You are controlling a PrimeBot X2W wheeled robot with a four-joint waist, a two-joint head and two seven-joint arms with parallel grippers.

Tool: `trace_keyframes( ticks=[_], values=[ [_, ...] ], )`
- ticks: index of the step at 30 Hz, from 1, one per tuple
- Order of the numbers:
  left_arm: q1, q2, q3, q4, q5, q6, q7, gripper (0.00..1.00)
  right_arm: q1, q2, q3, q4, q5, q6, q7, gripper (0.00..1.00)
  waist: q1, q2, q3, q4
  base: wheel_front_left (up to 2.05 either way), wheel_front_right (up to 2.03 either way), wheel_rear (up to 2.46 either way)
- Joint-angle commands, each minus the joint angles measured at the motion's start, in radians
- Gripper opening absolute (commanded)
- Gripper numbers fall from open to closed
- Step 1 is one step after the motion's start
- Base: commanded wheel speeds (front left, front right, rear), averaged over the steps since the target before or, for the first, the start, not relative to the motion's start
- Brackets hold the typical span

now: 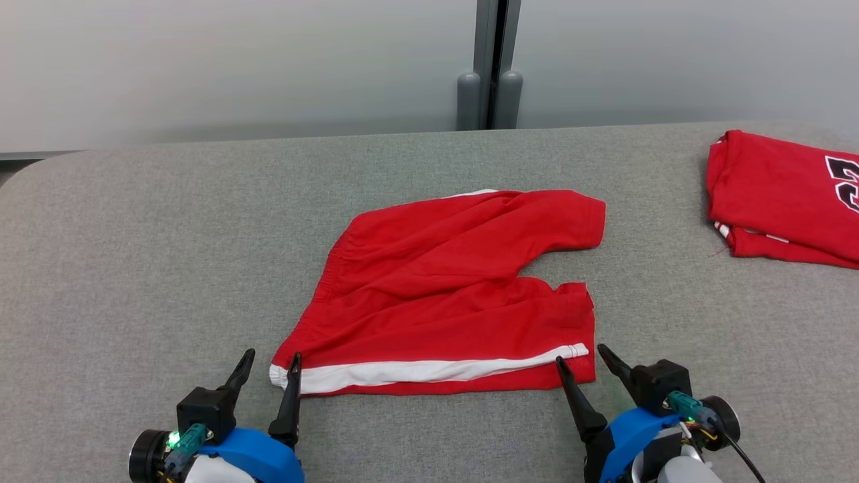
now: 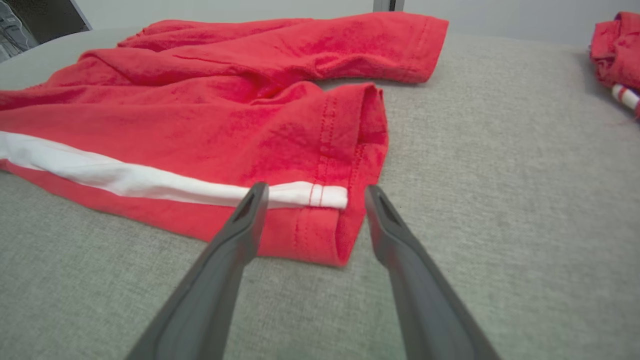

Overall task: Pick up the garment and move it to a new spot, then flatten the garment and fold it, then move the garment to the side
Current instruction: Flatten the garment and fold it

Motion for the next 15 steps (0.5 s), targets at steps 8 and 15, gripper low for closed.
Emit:
trace_keyframes(
  ticks=[8,15],
  values=[
    [-0.068,0.008,-0.049,0.105,-0.034,-0.009,-0.003,1.0,-0.105,0.003,0.078,0.161,0.064,0.0,-0.033,1.0,0.0,0.0,0.024,0.006,0.0,0.0,0.0],
    [-0.11,0.029,-0.1,0.158,-0.073,-0.007,-0.003,1.0,-0.164,0.006,0.135,0.226,0.118,0.0,-0.042,1.0,0.0,0.0,0.037,0.003,0.0,0.0,0.0]
  ],
)
